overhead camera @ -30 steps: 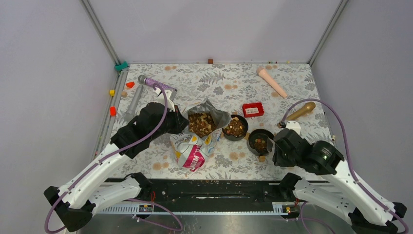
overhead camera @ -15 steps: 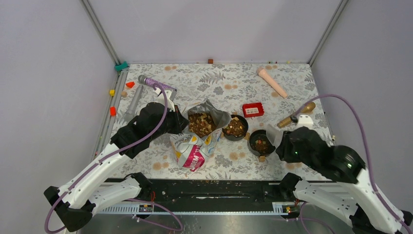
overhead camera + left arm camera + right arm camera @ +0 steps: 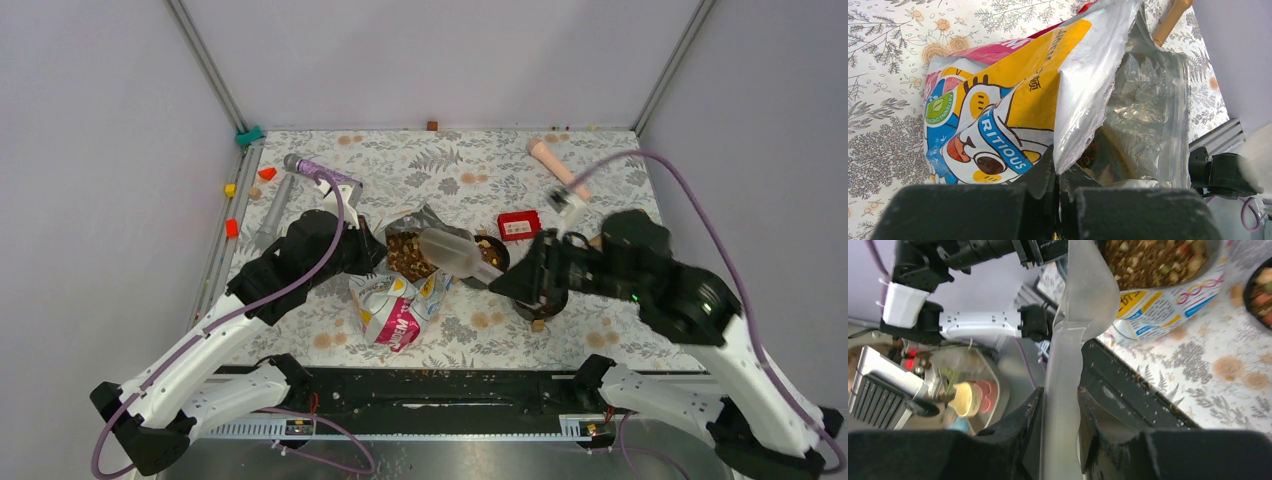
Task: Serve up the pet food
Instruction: Pour the pet food into the pet food bowl, then collect the pet food from the pet food bag.
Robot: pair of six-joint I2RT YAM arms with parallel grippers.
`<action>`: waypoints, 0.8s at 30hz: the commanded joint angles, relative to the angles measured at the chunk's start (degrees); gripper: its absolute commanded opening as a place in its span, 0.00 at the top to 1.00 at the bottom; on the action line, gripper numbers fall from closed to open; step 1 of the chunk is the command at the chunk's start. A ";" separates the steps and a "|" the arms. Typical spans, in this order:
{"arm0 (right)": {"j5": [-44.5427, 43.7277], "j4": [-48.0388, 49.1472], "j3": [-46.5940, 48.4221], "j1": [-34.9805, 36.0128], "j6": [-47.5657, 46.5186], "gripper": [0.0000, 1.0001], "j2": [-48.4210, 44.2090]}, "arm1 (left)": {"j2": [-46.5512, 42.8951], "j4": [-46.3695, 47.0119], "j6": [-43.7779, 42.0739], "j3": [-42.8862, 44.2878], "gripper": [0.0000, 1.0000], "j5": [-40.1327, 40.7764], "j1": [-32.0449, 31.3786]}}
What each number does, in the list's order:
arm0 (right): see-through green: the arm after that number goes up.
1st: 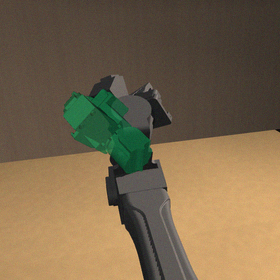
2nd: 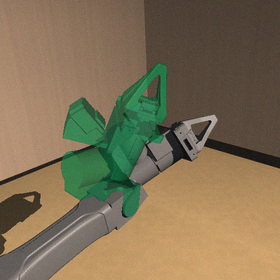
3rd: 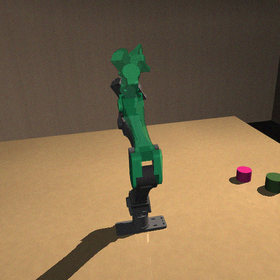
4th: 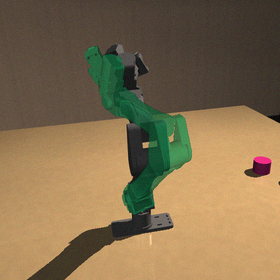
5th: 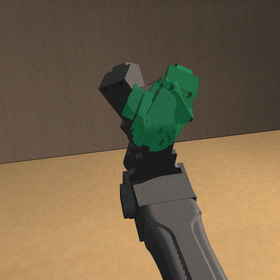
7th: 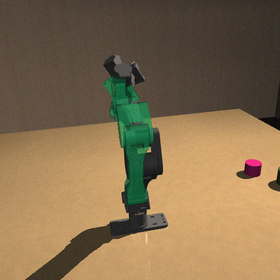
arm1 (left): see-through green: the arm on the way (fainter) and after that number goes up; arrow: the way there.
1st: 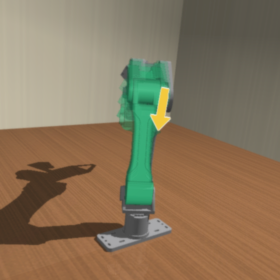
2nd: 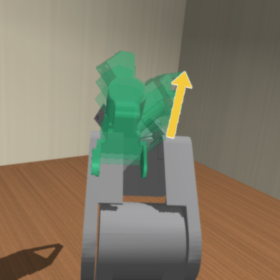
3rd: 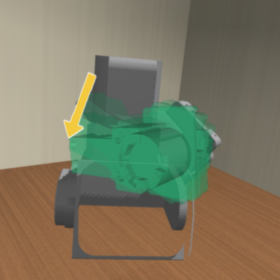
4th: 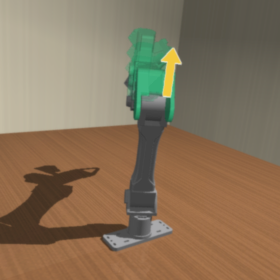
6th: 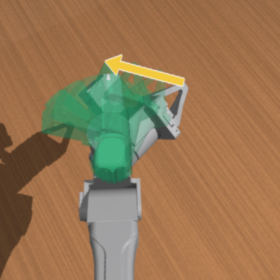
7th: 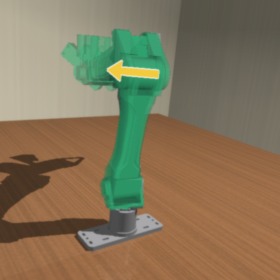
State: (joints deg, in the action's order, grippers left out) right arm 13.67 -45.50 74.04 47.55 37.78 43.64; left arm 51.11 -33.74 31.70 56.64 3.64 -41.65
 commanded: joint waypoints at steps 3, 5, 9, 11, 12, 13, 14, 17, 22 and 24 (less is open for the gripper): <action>0.86 -11.64 14.77 0.87 -5.77 1.00 18.65 | -1.30 1.86 0.20 1.94 1.00 -1.45 -0.11; -6.38 -18.03 20.65 0.96 -7.99 1.00 24.89 | -1.52 1.83 0.07 1.92 1.00 -1.24 -0.17; -15.15 -30.26 30.01 1.14 -12.30 1.00 35.81 | -1.76 1.86 0.04 1.87 1.00 -0.96 -0.14; -16.26 -35.20 33.64 1.31 -13.81 1.00 41.51 | -1.80 1.79 -0.07 1.97 1.00 -0.95 -0.18; -16.09 -36.61 35.03 1.39 -15.12 1.00 43.94 | -1.81 1.83 -0.06 1.89 1.00 -0.86 -0.18; -16.42 -36.82 35.59 1.40 -16.08 1.00 45.69 | -1.81 1.81 -0.07 1.85 1.00 -0.90 -0.18; -18.38 -36.85 35.77 1.41 -15.47 1.00 47.41 | -1.77 1.83 -0.07 1.90 1.00 -1.18 -0.12; -23.49 -39.30 39.10 1.41 -14.17 1.00 53.62 | -1.59 1.67 -0.17 2.06 1.00 -1.14 -0.18; -22.72 -41.43 41.99 1.73 -13.62 1.00 66.02 | -1.80 1.83 -0.28 2.03 1.00 -1.36 -0.18; -19.41 -39.51 41.10 2.39 -14.06 1.00 69.45 | -2.11 1.75 -0.36 1.97 1.00 -0.45 -0.15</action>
State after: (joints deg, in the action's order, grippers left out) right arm -2.37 -78.76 115.59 49.58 25.08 106.45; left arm 50.59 -33.78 31.70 56.64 3.62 -41.67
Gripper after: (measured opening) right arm 0.333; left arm 0.009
